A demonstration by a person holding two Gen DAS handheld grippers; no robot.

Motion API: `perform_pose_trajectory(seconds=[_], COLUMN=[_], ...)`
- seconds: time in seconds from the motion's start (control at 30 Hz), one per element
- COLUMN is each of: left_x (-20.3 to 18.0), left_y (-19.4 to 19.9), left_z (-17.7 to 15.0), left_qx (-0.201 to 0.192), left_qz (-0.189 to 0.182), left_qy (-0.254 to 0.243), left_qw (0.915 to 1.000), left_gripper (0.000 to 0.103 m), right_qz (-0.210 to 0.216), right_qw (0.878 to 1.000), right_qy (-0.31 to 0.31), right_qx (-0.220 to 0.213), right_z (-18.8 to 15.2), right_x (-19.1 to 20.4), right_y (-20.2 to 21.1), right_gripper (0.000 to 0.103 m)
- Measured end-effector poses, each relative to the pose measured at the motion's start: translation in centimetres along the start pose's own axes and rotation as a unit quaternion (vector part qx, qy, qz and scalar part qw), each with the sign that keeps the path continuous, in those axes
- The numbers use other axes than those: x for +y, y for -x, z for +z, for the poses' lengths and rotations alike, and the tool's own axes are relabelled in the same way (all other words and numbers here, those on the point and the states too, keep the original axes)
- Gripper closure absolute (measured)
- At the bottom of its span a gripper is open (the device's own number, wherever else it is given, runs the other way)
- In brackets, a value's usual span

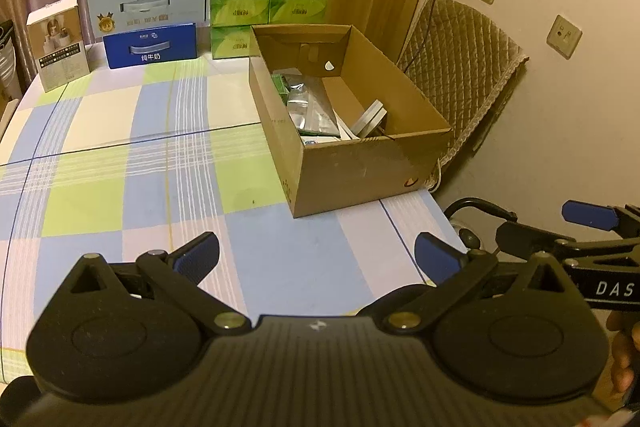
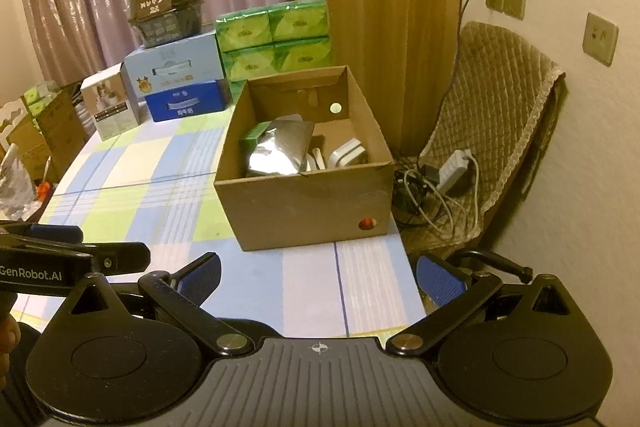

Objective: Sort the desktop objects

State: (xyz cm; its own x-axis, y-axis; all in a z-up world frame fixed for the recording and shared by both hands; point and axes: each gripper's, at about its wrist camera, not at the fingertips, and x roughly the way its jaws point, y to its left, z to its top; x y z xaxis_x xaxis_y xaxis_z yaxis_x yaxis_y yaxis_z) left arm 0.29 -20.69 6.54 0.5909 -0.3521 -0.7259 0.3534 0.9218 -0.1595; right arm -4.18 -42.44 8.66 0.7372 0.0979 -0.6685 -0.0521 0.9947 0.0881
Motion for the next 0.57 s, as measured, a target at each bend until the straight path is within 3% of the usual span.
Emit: perform_pose_trajectory(seconds=[0.57], left_x=[-0.1], left_y=[-1.0], left_z=[-0.1], left_qx=[0.007], left_qz=[-0.001], left_qy=[0.0], left_qw=[1.0], left_gripper=[0.001], right_qz=[-0.004], right_qw=[1.0], right_qy=[-0.006], right_qx=[0.01], right_z=[-0.4], right_x=[-0.5], right_y=[-1.1], right_gripper=[0.002])
